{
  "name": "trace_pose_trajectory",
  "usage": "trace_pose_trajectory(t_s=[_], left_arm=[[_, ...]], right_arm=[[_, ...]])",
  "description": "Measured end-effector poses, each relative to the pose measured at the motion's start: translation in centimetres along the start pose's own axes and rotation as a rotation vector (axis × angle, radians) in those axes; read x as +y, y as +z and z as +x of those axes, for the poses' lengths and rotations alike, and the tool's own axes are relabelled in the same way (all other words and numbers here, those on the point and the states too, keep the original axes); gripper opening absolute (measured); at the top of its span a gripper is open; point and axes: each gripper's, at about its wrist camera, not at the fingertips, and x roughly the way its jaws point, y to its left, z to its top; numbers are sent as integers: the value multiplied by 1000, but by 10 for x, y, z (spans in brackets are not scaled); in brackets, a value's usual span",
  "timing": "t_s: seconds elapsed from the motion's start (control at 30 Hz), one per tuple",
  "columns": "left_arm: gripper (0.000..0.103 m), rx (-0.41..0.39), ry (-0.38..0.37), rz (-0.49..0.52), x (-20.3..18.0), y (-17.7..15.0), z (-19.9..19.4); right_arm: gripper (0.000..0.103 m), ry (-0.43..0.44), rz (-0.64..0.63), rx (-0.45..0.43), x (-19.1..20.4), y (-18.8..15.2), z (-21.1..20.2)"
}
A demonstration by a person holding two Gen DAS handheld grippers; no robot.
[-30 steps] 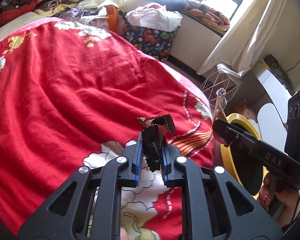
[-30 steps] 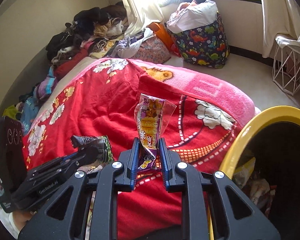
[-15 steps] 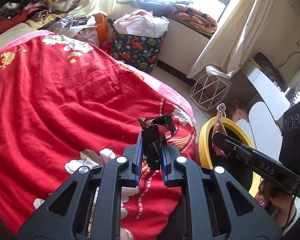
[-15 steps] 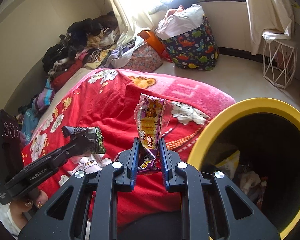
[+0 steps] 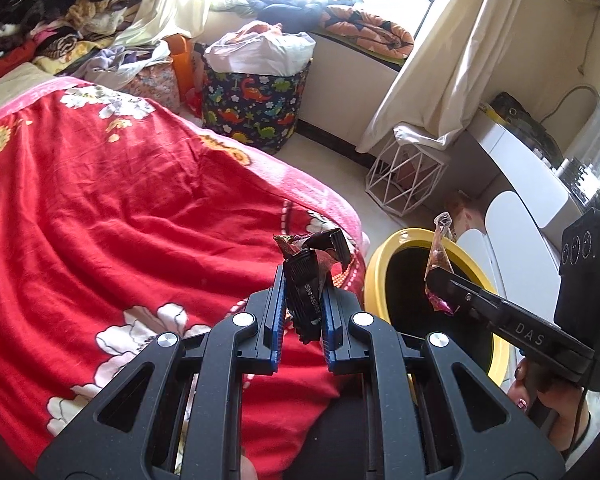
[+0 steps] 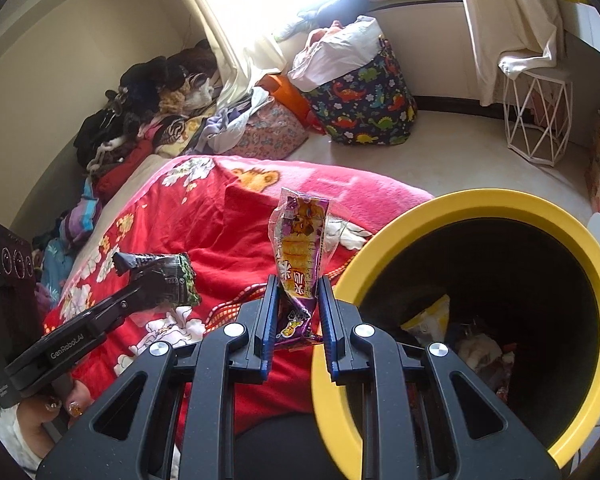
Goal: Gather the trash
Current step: 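Carry the foil and yellow wrappers over the yellow bin with both tools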
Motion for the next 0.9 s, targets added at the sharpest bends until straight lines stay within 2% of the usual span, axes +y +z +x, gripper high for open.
trace_pose_trajectory(t_s=[0.9], left_arm=[[10, 21, -77, 122, -62, -4, 10]], right_arm=[[19, -67, 125, -64, -60, -11, -39]])
